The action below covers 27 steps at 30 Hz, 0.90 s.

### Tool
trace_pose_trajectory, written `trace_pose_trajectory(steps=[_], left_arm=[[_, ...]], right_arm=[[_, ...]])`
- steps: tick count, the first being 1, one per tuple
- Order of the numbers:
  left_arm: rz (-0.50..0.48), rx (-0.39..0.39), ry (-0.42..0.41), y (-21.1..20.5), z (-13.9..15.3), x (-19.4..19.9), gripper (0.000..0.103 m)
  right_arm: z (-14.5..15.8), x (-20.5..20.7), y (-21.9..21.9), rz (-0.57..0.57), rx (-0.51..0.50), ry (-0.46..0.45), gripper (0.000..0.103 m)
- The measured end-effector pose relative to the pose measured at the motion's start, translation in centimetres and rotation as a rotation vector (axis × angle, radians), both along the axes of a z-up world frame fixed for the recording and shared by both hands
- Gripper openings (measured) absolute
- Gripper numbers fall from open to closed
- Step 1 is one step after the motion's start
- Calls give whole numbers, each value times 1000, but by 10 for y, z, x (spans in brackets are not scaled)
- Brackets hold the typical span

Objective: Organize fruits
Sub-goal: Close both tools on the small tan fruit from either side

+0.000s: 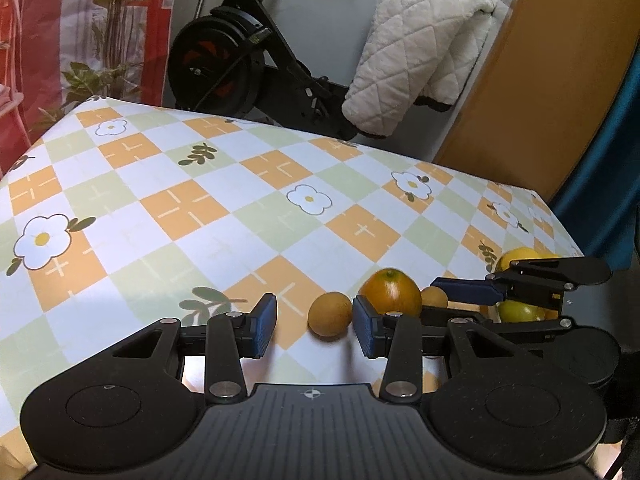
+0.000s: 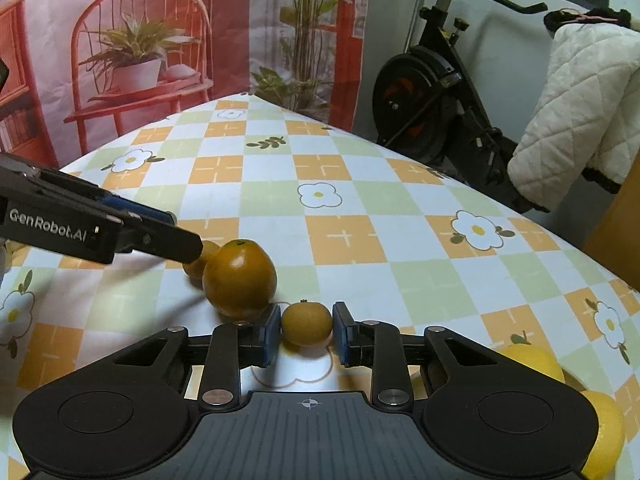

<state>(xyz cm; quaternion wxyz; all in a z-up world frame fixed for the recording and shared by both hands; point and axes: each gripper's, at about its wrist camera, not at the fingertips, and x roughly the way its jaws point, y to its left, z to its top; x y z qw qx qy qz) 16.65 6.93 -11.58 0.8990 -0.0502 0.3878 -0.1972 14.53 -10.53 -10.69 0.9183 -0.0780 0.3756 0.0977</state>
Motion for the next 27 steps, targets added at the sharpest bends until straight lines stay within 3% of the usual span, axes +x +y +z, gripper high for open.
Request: trace_pose_trajectory(steps=[12,13,15,27], left_arm=[[-31,33,6,-11,-10,8,44],[-30,33,5,-11,-11,9,42],[-39,28,3,-11,-11,8,29],[-36,43,-47,-6,12,-14,29]], right_arm=[[7,-11,-8,-34,35,-19,26],[7,-11,-8,-35,37,-19,26],[8,-13,-10,-39,40,-22,26],[18,-36,-13,-56,72,-63,26]])
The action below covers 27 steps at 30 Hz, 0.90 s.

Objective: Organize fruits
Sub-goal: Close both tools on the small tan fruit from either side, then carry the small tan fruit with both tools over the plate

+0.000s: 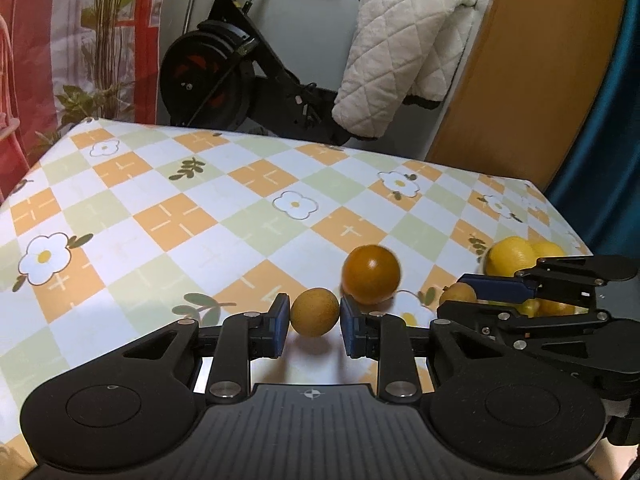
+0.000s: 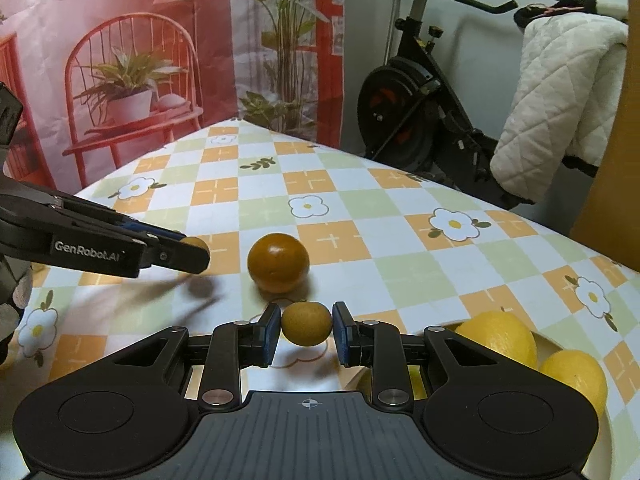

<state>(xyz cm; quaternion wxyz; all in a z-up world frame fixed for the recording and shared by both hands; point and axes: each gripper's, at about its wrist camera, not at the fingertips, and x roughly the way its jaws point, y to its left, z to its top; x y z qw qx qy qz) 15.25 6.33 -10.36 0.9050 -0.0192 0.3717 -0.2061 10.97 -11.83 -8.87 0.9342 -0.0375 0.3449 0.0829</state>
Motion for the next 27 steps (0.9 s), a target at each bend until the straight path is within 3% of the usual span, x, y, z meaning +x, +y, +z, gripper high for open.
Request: trace_pose_trajectory(steps=[13,20,27], left_arm=[[-163,-45,-51,-67,31,-41,29],[-246,-35,-29,-116,21,-54,29],[-284,-18,-18,-142,16,-55,29]], right_arm=[[26,-71,-38,-72,-1,-103,25],[22,-106,-87,-185,23,-119,26],[14,-115,-125,-265,51,-135,26]])
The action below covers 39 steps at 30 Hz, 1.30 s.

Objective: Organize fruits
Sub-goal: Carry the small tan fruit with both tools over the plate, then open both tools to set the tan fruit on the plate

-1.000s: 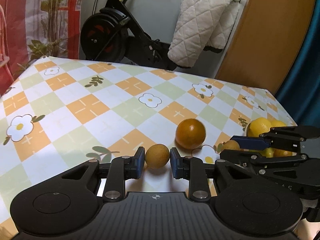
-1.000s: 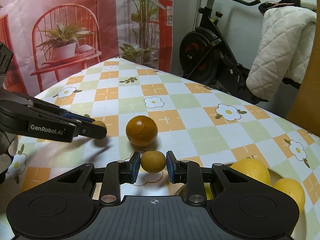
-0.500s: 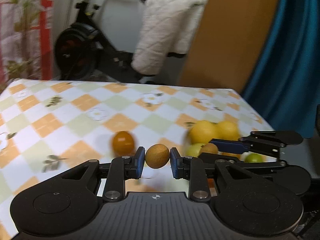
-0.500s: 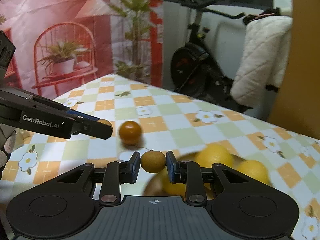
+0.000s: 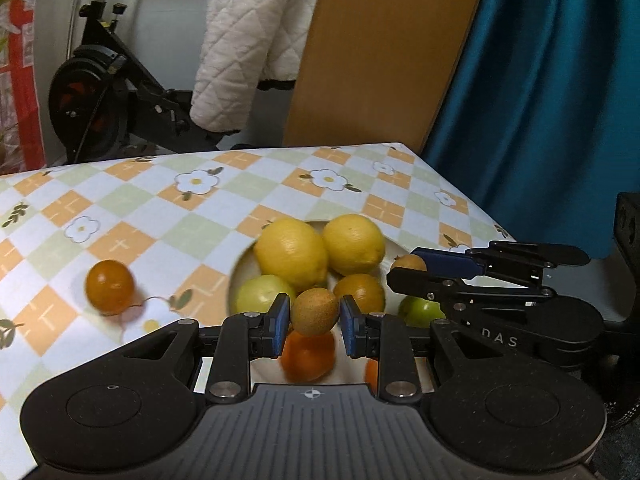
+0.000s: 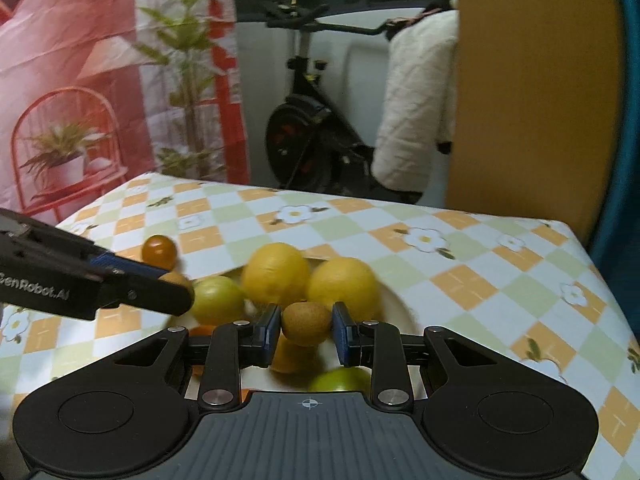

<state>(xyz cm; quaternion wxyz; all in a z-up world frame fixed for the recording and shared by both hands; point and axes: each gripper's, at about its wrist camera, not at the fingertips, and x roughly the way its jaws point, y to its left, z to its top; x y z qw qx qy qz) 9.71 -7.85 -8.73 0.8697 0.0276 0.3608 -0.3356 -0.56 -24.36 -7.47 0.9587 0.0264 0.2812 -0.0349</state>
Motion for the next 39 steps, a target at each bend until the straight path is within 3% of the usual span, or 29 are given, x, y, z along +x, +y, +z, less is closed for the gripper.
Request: trace_pose_trajectory(steps=[20,32,39], left_arm=[[-4,94,4,-31,-14,14,29],[15,82,10,-29,-10,15,30],[28,52,-21,-21,2,11,38]], right_arm=[[-25,6,-33,-54,48,39,26],[-22,8,-27,-62,32,47,31],[-10,3,-23,-70,18,21,35]])
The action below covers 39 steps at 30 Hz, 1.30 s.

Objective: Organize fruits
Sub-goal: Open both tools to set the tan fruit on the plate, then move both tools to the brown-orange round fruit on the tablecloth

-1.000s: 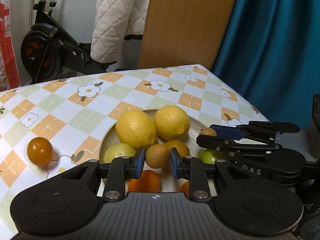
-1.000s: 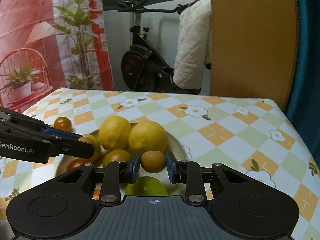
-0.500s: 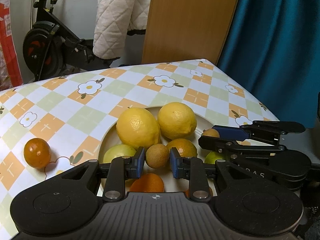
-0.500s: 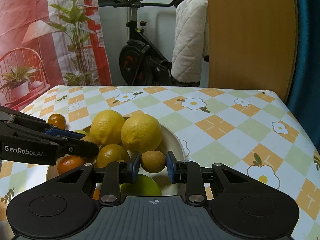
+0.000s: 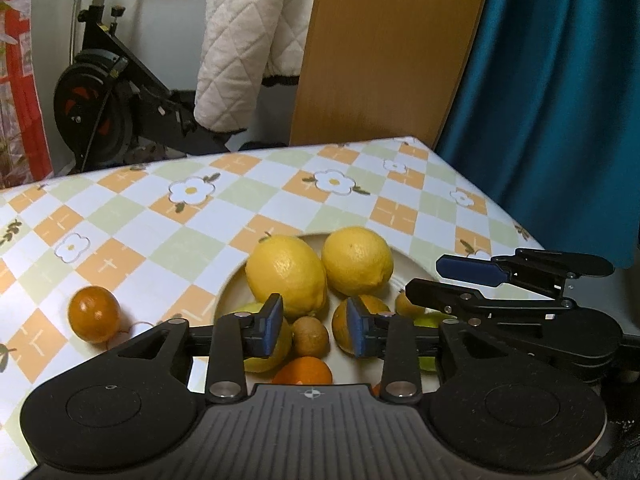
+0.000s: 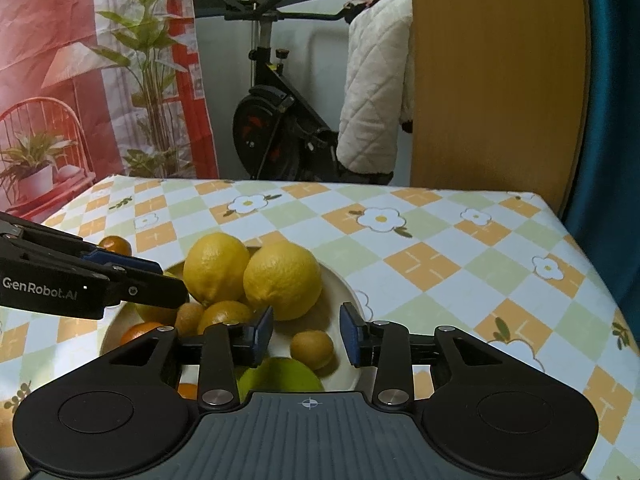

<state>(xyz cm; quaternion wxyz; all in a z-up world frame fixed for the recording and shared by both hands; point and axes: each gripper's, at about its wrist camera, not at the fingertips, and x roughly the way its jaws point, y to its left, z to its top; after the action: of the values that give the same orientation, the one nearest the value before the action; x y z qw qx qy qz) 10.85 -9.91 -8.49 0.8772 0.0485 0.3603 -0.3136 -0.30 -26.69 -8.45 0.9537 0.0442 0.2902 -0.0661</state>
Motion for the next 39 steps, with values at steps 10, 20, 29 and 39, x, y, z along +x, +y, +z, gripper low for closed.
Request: trace_pose_trajectory(steps=[10,20,29,39], left_arm=[[43,-31,-51,32,20,1,38],[133,-37,-88,80,34,13,38],[227,-45,-80,125,34,28,38],[289,-68,-42,153,20,43,38]], right_arm=[[24,7,19,33,-23,-39,35],[37,34,53,100,-21,-43,36],[42,70,90,182,-28,-33,36],[33,109,124,270,-47,6,36]])
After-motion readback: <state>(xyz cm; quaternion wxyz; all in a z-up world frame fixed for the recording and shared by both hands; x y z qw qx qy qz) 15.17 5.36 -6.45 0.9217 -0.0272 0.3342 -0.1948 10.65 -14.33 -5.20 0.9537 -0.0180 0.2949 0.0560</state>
